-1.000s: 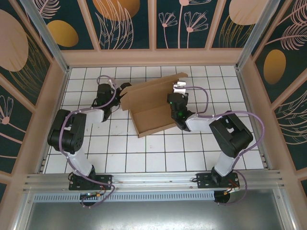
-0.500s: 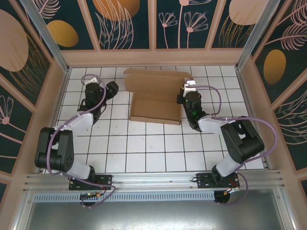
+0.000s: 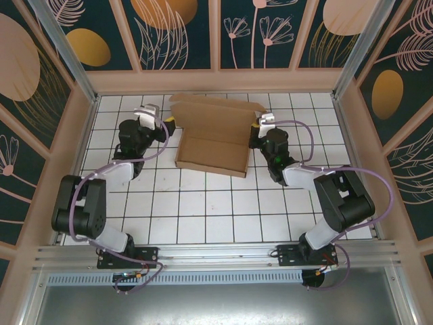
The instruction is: Fold the paper box
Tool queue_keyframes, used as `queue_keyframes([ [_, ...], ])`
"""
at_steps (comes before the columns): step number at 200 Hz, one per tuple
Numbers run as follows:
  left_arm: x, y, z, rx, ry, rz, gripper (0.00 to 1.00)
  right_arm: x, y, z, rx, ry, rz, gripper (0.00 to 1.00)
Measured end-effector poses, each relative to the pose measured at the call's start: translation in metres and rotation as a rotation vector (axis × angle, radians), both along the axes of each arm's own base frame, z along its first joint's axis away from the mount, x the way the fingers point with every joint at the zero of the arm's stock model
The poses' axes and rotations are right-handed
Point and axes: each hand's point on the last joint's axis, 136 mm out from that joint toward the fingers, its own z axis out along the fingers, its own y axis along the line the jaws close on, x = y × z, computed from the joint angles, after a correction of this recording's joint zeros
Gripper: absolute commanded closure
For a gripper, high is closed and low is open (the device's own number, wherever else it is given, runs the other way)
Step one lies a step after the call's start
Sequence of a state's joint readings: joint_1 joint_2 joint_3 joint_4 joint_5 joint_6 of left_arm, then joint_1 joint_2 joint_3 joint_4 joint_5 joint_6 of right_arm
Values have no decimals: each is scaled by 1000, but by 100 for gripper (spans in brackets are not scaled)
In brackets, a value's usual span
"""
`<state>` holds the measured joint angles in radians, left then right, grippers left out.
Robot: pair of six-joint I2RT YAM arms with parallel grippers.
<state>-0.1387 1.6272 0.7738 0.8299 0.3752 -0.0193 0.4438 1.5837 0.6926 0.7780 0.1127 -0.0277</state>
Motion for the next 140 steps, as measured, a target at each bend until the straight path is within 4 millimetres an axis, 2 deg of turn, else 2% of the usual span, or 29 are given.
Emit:
queue_keyframes([
  [57,28,-10,-19,-7,-56,-127,29,0,4,1,7,7,35,95],
  [82,48,-16,-9,-11,-82,-176,33,-1,7,0,6,13,47,95],
  [108,61,-25,7,-7,-125,-234,47,0,8,1,5,18,54,95],
  [140,60,-32,6,4,-125,-289,74,2,8,1,3,24,55,95],
])
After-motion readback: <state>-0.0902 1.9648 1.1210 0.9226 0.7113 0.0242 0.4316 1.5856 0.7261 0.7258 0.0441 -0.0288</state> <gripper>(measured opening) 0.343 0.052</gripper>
